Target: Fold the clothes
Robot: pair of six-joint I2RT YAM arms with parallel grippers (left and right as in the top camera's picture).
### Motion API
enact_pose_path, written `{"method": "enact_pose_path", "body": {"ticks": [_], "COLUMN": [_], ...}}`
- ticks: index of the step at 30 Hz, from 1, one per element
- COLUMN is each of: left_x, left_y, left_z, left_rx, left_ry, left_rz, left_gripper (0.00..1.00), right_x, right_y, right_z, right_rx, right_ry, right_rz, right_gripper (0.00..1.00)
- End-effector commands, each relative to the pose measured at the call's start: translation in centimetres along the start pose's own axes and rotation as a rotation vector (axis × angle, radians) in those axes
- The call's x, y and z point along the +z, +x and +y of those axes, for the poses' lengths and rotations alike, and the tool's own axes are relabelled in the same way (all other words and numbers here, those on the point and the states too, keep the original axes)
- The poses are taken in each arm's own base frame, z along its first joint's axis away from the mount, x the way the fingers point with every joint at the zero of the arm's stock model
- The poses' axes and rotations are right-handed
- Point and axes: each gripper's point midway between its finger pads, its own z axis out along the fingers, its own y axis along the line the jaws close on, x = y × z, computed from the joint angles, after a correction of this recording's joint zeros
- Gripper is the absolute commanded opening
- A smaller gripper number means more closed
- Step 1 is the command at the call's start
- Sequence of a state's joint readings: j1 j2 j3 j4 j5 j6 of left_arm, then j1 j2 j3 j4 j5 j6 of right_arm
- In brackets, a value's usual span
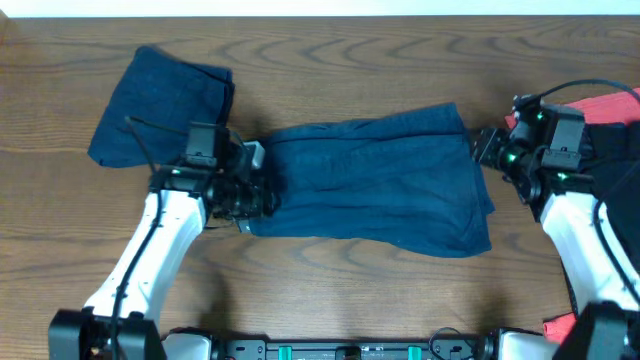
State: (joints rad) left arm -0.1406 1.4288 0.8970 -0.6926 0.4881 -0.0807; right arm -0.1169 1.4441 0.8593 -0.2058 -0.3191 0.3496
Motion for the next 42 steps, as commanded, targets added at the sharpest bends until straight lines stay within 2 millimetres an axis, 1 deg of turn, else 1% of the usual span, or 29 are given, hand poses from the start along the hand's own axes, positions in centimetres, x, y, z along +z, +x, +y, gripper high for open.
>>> {"method": "enact_pose_path", "body": {"ticks": [1,3,4,6,9,11,14,16,17,19,23,24,25,26,27,28,30,32,33,35,39,40,42], "left_x": [1.7,2.4,2.8,3.6,4.8,5.6,6.8,7.4,7.6,8.0,8.3,8.3,8.3,8.3,8.3,8.3,8.3,8.3,8.2,8.2,8.2,8.2,8.2], "left_y": [1.0,0.9,0.9,1.0,1.5,1.9,2.5,2.9,3.1,3.5,3.7,3.6,3.6,3.6,3.6,3.6,3.6,3.6,3.6,3.5,3.5,3.5,3.5], "left_z": [0.5,1.0,1.2,1.6,2.2,2.7,3.3,3.7,3.8,4.0,4.2,4.2,4.2,4.2,4.2,4.2,4.2,4.2,4.1,4.1,4.1,4.1,4.1], "left_rx": [-0.011,-0.015,-0.019,-0.028,-0.046,-0.060,-0.077,-0.090,-0.095,-0.103,-0.108,-0.107,-0.107,-0.107,-0.107,-0.106,-0.106,-0.106,-0.106,-0.105,-0.105,-0.105,-0.105], "left_ry": [-0.005,-0.017,-0.018,-0.021,-0.027,-0.032,-0.038,-0.042,-0.044,-0.046,-0.049,-0.048,-0.048,-0.048,-0.047,-0.047,-0.047,-0.047,-0.047,-0.046,-0.046,-0.046,-0.046], "left_rz": [0.056,0.067,0.074,0.094,0.134,0.165,0.202,0.229,0.240,0.258,0.270,0.267,0.266,0.266,0.266,0.265,0.265,0.264,0.264,0.262,0.261,0.261,0.261], "left_gripper": [0.50,0.54,0.55,0.55,0.55,0.55,0.55,0.55,0.55,0.55,0.54,0.55,0.54,0.55,0.54,0.55,0.54,0.54,0.55,0.54,0.54,0.54,0.55], "right_x": [2.7,4.5,5.6,7.0,8.7,9.4,9.9,10.0,10.0,10.0,9.8,9.7,9.5,9.5,9.5,9.5,9.6,9.6,9.5,9.3,8.5,8.4,8.1], "right_y": [0.7,0.9,1.2,1.5,1.7,1.6,1.3,0.8,0.6,0.0,-1.2,-1.2,-1.0,-0.7,-0.4,-0.2,0.1,0.0,-0.1,-0.7,-1.6,-1.6,-1.0], "right_z": [-1.1,-1.7,-1.9,-1.9,-1.8,-1.9,-1.4,-1.1,-1.0,-1.0,-0.7,-0.3,0.2,0.4,0.3,0.2,-0.5,-1.1,-1.5,-2.5,-5.1,-5.4,-5.3], "right_rx": [0.078,0.116,0.120,0.121,0.119,0.119,0.111,0.103,0.104,0.126,0.204,0.219,0.220,0.226,0.221,0.197,0.114,0.025,0.010,0.019,0.065,0.076,0.082], "right_ry": [0.000,-0.008,-0.020,-0.054,-0.097,-0.101,-0.138,-0.155,-0.157,-0.162,-0.187,-0.209,-0.236,-0.245,-0.237,-0.230,-0.200,-0.180,-0.174,-0.160,-0.127,-0.131,-0.163], "right_rz": [0.031,0.037,0.041,0.052,0.065,0.065,0.064,0.050,0.042,0.018,-0.016,-0.003,0.018,0.041,0.055,0.062,0.061,0.048,0.043,0.028,0.007,0.011,0.039], "right_gripper": [0.50,0.52,0.54,0.59,0.59,0.58,0.44,0.26,0.21,0.14,0.12,0.12,0.25,0.43,0.54,0.56,0.56,0.57,0.58,0.58,0.56,0.56,0.55]}}
